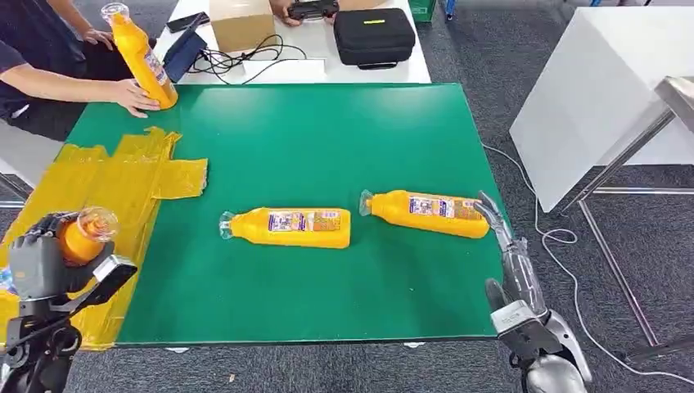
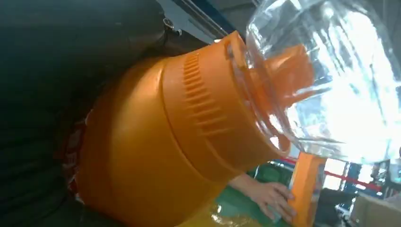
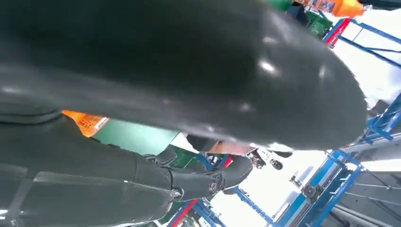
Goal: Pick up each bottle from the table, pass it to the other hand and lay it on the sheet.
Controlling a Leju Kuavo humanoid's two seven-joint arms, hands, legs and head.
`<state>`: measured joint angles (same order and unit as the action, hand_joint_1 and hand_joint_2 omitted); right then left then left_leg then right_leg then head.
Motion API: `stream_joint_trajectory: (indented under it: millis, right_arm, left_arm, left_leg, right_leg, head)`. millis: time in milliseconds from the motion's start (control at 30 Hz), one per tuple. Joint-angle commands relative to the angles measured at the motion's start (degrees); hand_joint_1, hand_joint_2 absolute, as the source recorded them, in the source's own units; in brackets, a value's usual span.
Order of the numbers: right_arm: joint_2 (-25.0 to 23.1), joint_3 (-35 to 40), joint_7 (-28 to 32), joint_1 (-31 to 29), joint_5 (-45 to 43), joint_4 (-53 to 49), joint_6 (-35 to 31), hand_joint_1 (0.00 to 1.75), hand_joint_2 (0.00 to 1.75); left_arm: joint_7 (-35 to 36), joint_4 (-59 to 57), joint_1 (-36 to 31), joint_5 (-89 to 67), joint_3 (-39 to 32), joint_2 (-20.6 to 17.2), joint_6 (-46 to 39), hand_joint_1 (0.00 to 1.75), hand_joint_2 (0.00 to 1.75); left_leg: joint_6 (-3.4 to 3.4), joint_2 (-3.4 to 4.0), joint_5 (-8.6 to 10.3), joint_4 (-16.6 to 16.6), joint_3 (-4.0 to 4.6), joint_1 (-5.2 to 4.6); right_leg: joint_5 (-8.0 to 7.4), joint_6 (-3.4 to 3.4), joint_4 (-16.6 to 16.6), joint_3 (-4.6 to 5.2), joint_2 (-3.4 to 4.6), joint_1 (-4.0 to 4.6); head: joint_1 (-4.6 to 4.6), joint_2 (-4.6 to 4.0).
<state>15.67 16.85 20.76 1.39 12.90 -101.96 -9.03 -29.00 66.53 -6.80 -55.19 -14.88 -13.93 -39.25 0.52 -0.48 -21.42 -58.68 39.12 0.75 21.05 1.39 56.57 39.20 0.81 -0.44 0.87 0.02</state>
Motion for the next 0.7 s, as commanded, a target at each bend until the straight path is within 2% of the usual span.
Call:
stream_joint_trajectory:
  millis: [33, 133, 233, 300, 333, 367, 433, 467, 500, 533, 567, 600, 633, 700]
  right_arm:
    - [-1.6, 0.9, -2.3, -0.1, 2.0, -0.5, 1.2, 0.00, 0.00]
    - [-1.6, 0.9, -2.3, -0.1, 2.0, -0.5, 1.2, 0.00, 0.00]
    - [-1.5, 0.9, -2.4, -0.5, 2.1, -0.2, 1.4, 0.00, 0.00]
    - [-1.4, 1.0, -2.7, -0.8, 2.0, 0.0, 1.7, 0.00, 0.00]
    - [-1.4, 1.1, -2.6, -1.0, 2.2, 0.0, 1.9, 0.00, 0.00]
    - [-1.5, 1.2, -2.4, -0.9, 2.6, 0.1, 1.9, 0.00, 0.00]
    - [-1.5, 1.5, -2.8, -1.0, 2.9, -0.5, 2.3, 0.00, 0.00]
    - [-1.2, 1.6, -3.1, -0.7, 3.1, -0.7, 2.2, 0.00, 0.00]
    - [-0.5, 1.5, -3.3, -0.5, 3.1, -0.7, 2.3, 0.00, 0.00]
    - [0.1, 1.3, -3.3, -0.1, 3.0, -0.7, 2.3, 0.00, 0.00]
    - [0.6, 1.0, -3.2, 0.5, 2.8, -0.6, 2.2, 0.00, 0.00]
    - [0.6, 0.5, -3.0, 1.0, 2.6, -0.5, 2.4, 0.00, 0.00]
    - [0.2, 0.3, -3.2, 1.3, 2.8, -0.5, 2.6, 0.00, 0.00]
    - [-0.5, -0.2, -3.2, 2.2, 3.2, -1.0, 2.5, 0.00, 0.00]
  left_arm:
    - [2.5, -11.9, -3.9, -12.7, 3.8, 10.3, -0.7, 1.75, 1.75]
    - [2.5, -11.9, -3.9, -12.7, 3.8, 10.3, -0.7, 1.75, 1.75]
    - [3.5, -11.5, -3.5, -14.3, 4.0, 11.3, -0.7, 1.75, 1.75]
    - [4.5, -12.9, -3.6, -15.5, 5.0, 11.5, -0.7, 1.75, 1.75]
    - [6.2, -14.3, -3.7, -16.1, 6.6, 11.5, -0.7, 1.75, 1.75]
    - [7.1, -15.5, -4.0, -16.6, 7.8, 11.9, -0.7, 1.75, 1.75]
    - [9.8, -17.6, -3.9, -19.5, 10.0, 12.6, -0.7, 1.75, 1.75]
    - [9.3, -19.2, -4.4, -21.2, 8.6, 13.8, -0.7, 1.41, 1.75]
    - [12.6, -21.2, -4.9, -23.3, 11.1, 13.6, -0.7, 0.00, 1.75]
    - [14.1, -22.3, -5.3, -23.7, 12.5, 13.5, -0.7, 0.00, 1.75]
    - [13.9, -24.2, -6.1, -22.1, 13.6, 13.3, -0.6, 0.00, 0.00]
    - [15.8, -25.7, -7.2, -21.1, 14.8, 12.9, 1.5, 0.00, 0.00]
    - [17.5, -25.5, -7.6, -21.1, 16.3, 12.4, 2.5, 0.00, 0.00]
    - [16.4, -24.7, -8.0, -17.6, 17.2, 12.3, 4.1, 0.00, 0.00]
  left_leg:
    - [0.03, -0.22, -0.07, 0.1, -0.46, -0.12]
    - [0.03, -0.11, -0.02, 0.1, -0.25, -0.09]
    - [0.05, -0.13, -0.09, 0.1, -0.43, -0.09]
    - [0.05, -0.05, -0.04, 0.1, -0.26, -0.13]
    - [0.06, -0.03, -0.21, 0.1, -0.72, -0.15]
    - [0.06, -0.07, -0.08, 0.1, -0.38, -0.14]
    - [0.08, -0.09, -0.09, 0.1, -0.41, -0.14]
    - [0.10, -0.09, 0.00, 0.1, -0.25, -0.16]
    - [0.11, -0.08, -0.05, 0.1, -0.39, -0.18]
    - [0.11, -0.09, -0.04, 0.1, -0.31, -0.16]
    - [0.11, -0.15, -0.10, 0.1, -0.50, -0.16]
    - [0.12, -0.20, -0.02, 0.1, -0.33, -0.17]
    - [0.12, -0.23, -0.10, 0.1, -0.51, -0.16]
    - [0.11, -0.30, -0.05, 0.1, -0.35, -0.11]
  right_leg:
    - [0.20, -0.01, 0.0, -0.48, -0.32, -0.09]
    - [0.11, 0.00, 0.0, -0.28, -0.18, -0.07]
    - [0.20, -0.02, 0.0, -0.51, -0.22, -0.06]
    - [0.11, 0.01, 0.0, -0.32, -0.09, -0.11]
    - [0.29, -0.02, 0.0, -0.76, -0.16, -0.10]
    - [0.15, 0.01, 0.0, -0.44, -0.14, -0.12]
    - [0.18, 0.02, 0.0, -0.48, -0.17, -0.11]
    - [0.11, 0.04, 0.0, -0.30, -0.13, -0.14]
    - [0.15, 0.04, 0.0, -0.44, -0.14, -0.16]
    - [0.13, 0.05, 0.0, -0.38, -0.14, -0.15]
    - [0.22, 0.04, 0.0, -0.59, -0.23, -0.13]
    - [0.15, 0.06, 0.0, -0.42, -0.26, -0.15]
    - [0.24, 0.04, 0.0, -0.61, -0.32, -0.13]
    - [0.20, 0.04, 0.0, -0.48, -0.37, -0.09]
  head:
    - [-0.02, 0.00]
    - [0.00, 0.00]
    - [-0.02, 0.00]
    - [0.02, 0.00]
    - [0.02, 0.00]
    - [0.00, 0.00]
    - [-0.04, 0.00]
    - [0.00, 0.00]
    - [0.02, 0.00]
    - [0.00, 0.00]
    - [0.02, 0.00]
    - [0.02, 0.00]
    - [0.00, 0.00]
    - [0.02, 0.00]
